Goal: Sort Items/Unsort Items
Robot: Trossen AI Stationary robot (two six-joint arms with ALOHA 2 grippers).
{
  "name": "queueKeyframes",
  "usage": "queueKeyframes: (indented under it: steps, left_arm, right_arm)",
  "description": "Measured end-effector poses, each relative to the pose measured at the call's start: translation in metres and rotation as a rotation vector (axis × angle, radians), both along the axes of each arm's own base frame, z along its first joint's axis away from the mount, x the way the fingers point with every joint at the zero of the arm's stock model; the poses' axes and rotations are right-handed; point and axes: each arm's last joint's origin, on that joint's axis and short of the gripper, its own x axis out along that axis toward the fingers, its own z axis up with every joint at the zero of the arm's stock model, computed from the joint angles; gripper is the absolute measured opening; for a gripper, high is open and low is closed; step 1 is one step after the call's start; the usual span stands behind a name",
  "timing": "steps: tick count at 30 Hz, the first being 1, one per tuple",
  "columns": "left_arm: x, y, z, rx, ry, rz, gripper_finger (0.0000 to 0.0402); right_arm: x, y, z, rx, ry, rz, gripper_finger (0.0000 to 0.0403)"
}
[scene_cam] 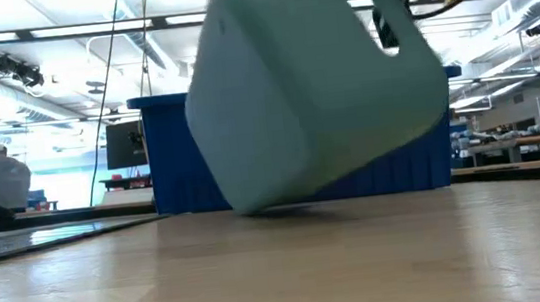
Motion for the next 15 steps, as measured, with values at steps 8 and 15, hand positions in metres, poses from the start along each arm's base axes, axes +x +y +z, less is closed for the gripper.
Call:
queueKeyframes:
  steps: [8,15]
  left_arm:
    - [-0.0001,-0.0002,-0.0001,-0.007,0.004,-0.004,0.0106]
    - [-0.0002,-0.0005,-0.0001,-0.017,0.010,-0.008,0.0106]
  right_arm:
    - [-0.0006,-0.0008,0.0052,0.118,-0.040,-0.005,0.0000]
    - [-0.0009,-0.0033,0.0093,0.173,-0.079,-0.036,0.0000]
